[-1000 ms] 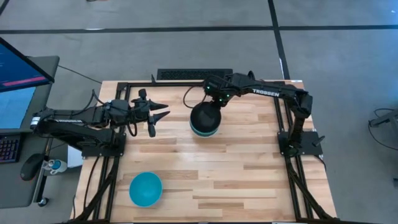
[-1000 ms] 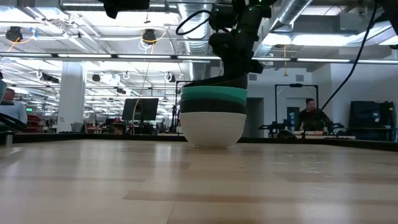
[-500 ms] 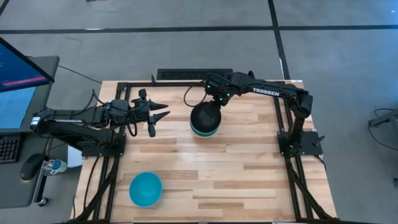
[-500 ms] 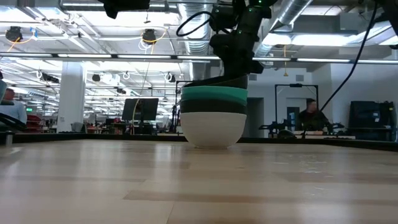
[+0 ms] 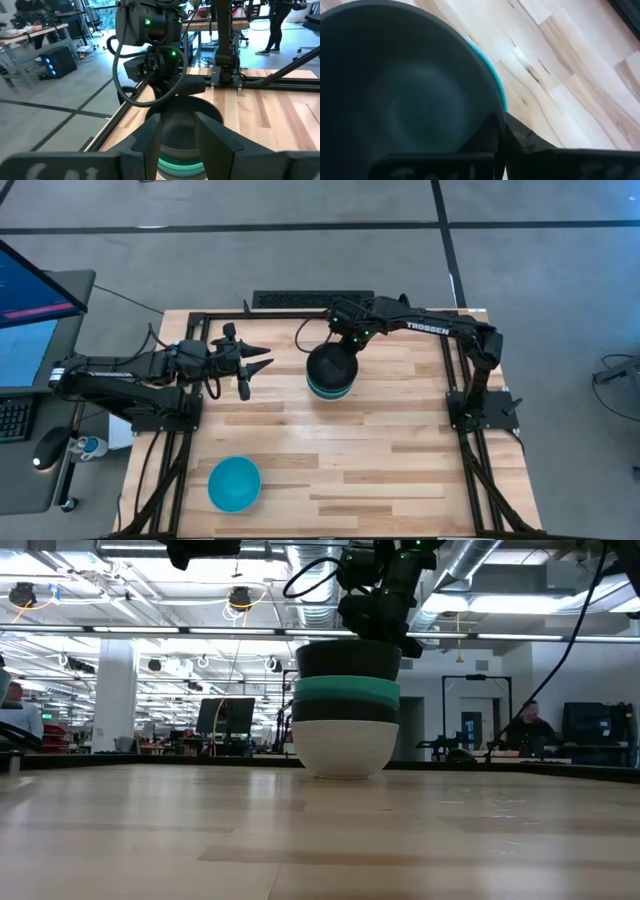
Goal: Nest bowls inside each other
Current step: Stack the black bowl on the blue bowl
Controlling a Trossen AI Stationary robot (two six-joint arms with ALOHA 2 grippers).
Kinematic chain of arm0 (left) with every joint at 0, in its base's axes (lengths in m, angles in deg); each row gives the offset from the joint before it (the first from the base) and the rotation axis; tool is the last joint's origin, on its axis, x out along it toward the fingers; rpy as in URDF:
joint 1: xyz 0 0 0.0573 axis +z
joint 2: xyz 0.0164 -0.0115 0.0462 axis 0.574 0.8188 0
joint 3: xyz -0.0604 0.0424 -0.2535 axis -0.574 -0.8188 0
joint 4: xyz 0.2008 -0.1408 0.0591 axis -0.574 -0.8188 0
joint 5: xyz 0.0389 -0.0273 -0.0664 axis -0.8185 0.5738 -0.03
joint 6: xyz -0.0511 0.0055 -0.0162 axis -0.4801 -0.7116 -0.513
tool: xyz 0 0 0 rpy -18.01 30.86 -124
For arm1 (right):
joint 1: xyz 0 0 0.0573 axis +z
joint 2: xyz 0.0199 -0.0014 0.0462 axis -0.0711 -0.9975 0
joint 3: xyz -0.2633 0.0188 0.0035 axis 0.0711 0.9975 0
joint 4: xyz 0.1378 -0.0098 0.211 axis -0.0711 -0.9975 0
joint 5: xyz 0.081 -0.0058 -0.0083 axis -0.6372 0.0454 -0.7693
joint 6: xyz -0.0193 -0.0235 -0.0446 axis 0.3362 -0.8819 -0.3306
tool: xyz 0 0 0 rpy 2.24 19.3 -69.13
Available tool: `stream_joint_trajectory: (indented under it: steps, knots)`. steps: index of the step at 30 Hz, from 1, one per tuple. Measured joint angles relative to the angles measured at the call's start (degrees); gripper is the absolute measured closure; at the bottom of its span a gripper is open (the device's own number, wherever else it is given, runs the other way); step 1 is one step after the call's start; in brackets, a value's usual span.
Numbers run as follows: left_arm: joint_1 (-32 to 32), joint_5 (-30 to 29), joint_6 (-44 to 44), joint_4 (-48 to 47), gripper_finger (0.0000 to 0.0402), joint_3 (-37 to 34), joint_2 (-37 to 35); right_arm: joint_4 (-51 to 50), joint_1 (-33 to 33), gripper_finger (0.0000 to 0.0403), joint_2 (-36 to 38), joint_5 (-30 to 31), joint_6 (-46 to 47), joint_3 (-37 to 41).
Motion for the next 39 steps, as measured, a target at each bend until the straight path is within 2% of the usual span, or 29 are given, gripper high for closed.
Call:
stream_joint_trajectory:
  steps: [5,11,16,19,31,39]
  knots:
    - [0.0,0.0,0.0,0.0,0.029,0.0,0.0,0.14,0.78,0.0391,0.0,-0.11,-0.02,0.0]
    - [0.0,0.0,0.0,0.02,0.029,-0.02,0.0,4.85,2.51,0.0365,0.04,-0.1,-0.01,3.58]
    - [0.0,0.0,-0.05,0.02,0.029,-0.02,0.0,6.65,2.53,0.0384,0.13,0.44,0.22,6.25]
    - [0.0,-0.01,-0.04,0.03,0.029,-0.02,0.0,7.54,2.32,0.0381,0.13,-0.31,-0.01,6.35]
    - [0.0,0.0,-0.04,0.02,0.029,-0.03,0.0,10.18,1.92,0.0243,0.04,-2.68,0.0,6.43]
    - [0.0,0.0,-0.09,0.0,0.029,-0.04,0.0,8.87,2.66,0.0198,1.01,-9.75,0.42,6.45]
